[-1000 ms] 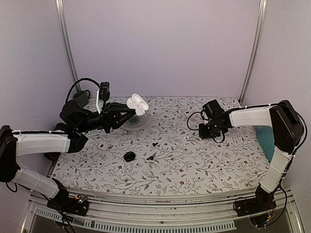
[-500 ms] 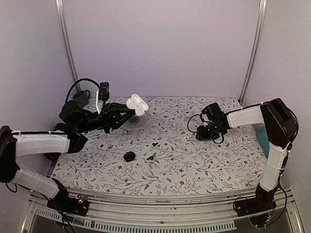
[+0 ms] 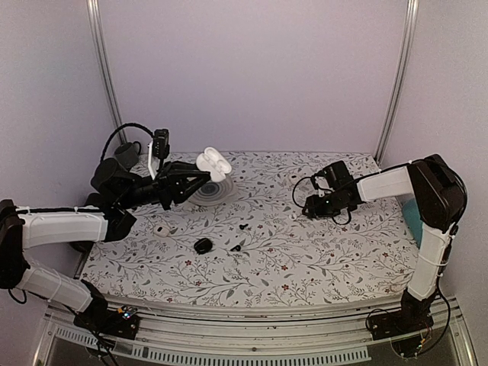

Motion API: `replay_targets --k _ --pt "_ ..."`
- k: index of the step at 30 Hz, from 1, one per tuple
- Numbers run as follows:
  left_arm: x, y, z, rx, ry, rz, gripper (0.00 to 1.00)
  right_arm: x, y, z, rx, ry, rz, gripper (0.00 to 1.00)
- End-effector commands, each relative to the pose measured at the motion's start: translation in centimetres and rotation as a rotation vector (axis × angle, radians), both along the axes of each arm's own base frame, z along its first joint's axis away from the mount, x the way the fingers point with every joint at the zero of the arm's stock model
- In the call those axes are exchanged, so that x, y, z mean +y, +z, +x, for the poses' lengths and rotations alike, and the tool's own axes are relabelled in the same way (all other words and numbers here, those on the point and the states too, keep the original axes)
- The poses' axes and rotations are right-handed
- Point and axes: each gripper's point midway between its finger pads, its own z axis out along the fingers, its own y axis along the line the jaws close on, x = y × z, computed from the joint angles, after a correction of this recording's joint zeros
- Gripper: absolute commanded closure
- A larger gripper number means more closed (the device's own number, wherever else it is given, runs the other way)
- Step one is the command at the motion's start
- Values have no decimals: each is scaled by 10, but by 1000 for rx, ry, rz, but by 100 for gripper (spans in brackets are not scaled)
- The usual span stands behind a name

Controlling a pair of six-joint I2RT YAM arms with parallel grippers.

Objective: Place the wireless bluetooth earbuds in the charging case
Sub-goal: Adjust the left earbud at the center of the board.

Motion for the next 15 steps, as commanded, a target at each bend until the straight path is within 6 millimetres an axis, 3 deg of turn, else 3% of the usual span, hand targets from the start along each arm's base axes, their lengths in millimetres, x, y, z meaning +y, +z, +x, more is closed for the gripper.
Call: replay_targets --k 1,8,15 --pt "5 3 1 -17 9 -6 100 -3 -15 -9 41 9 -8 45" --pt "0 1 9 7 10 13 100 -17 -20 -23 81 -19 -58 45" --pt "1 0 9 19 19 -1 100 -15 -17 -36 128 -13 -31 46"
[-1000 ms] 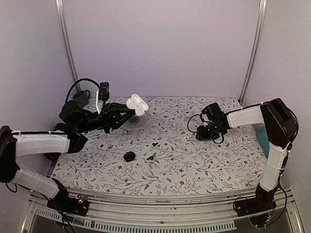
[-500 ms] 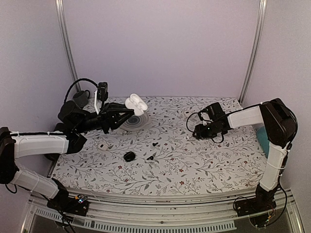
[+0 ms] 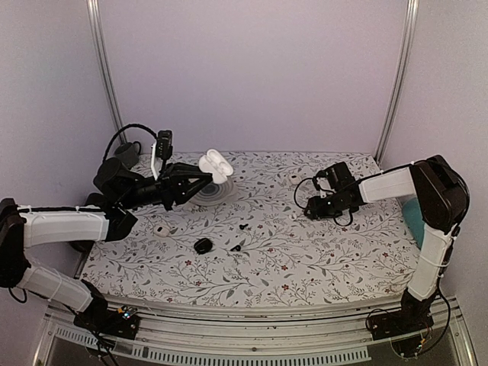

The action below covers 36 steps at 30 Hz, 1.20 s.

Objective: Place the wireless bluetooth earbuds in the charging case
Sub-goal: Adjust the left earbud at the center of the board.

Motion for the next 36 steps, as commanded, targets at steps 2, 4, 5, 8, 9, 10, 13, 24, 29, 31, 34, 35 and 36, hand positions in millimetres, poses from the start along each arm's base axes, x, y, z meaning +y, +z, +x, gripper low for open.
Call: replay_targets --k 2,4,5,8,9,10,13,24,29,31,34,35,36 --pt "5 7 5 -11 24 -27 100 -14 -13 -34 127 -20 -25 46" --pt "5 7 5 -11 25 -26 100 -14 -8 -37 126 -33 -7 46" --pt "5 7 5 -10 24 -26 100 -14 -6 -39 128 -38 4 46" --pt "6 7 4 -11 24 -25 100 -14 -4 -45 142 -56 28 46" --pt "6 6 4 -13 24 -24 100 -13 -3 -47 145 -57 36 46" --pt "6 6 3 -14 24 -25 100 -13 -1 -48 149 -66 49 46" --pt "7 6 1 -20 20 -29 100 -9 -1 -54 162 -78 87 46" --pt "10 6 -3 -39 22 -29 100 -12 19 -53 136 -155 95 45" --pt "11 8 -4 -46 31 -35 100 -11 36 -46 90 -140 33 45" --pt "12 9 -4 -49 33 -37 100 -4 41 -49 80 -118 12 45" --pt "13 9 -5 -52 37 -38 100 6 47 -54 80 -105 7 46" --pt "13 8 -4 -50 37 -36 100 7 48 -56 82 -107 7 48" --pt "13 9 -5 -51 36 -37 100 8 48 -56 87 -115 6 51"
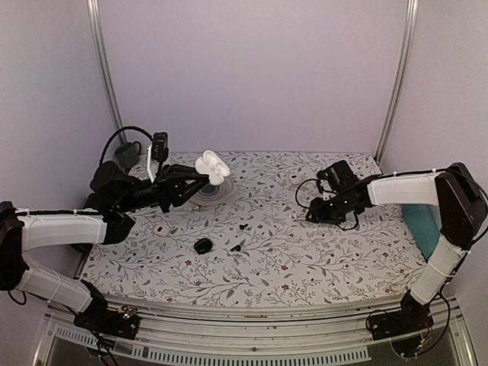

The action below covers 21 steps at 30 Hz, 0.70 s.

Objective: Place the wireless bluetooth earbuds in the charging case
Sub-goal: Adjust the left earbud at the center of the board.

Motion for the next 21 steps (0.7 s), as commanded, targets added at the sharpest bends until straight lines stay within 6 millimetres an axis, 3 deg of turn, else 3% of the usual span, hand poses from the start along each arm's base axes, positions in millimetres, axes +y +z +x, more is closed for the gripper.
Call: replay_targets --k 1,10,21 --pt "7 7 1 -39 27 -19 100 4 17 -4 -12 -23 -23 54" --pt "6 8 0 -41 22 -20 100 20 7 -7 39 -39 -23 59" --pt "5 7 1 -37 15 -21 100 17 -5 -11 68 -56 -37 60"
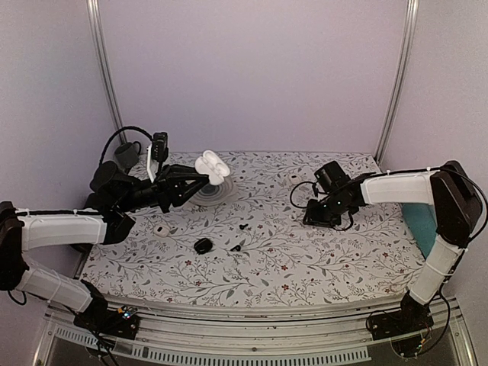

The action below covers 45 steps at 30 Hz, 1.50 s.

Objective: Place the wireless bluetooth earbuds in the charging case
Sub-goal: Adjust the left earbud at the center of the board.

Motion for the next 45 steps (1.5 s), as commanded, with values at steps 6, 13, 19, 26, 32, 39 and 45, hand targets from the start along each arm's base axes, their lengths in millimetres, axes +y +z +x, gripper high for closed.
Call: replay_targets --k 6,13,19,26,32,39,45 --pt "4 5 2 -34 12 -19 100 -10 -16 -8 19 -32 -35 59" --pt "4 5 2 -30 10 -18 100 -13 -28 -13 33 -52 -37 53" --pt "4 4 2 -26 10 -18 100 -13 -37 -11 30 -59 -40 49" --pt "5 5 1 -26 8 -18 100 -4 -38 -4 27 -54 -9 50" --pt "5 3 2 -22 12 -16 100 4 -28 -5 16 -37 45 49" --pt "4 3 3 -23 10 -18 100 29 -17 -8 36 2 133 48" --pt "2 2 3 -17 0 -18 100 35 -8 -10 24 8 158 48"
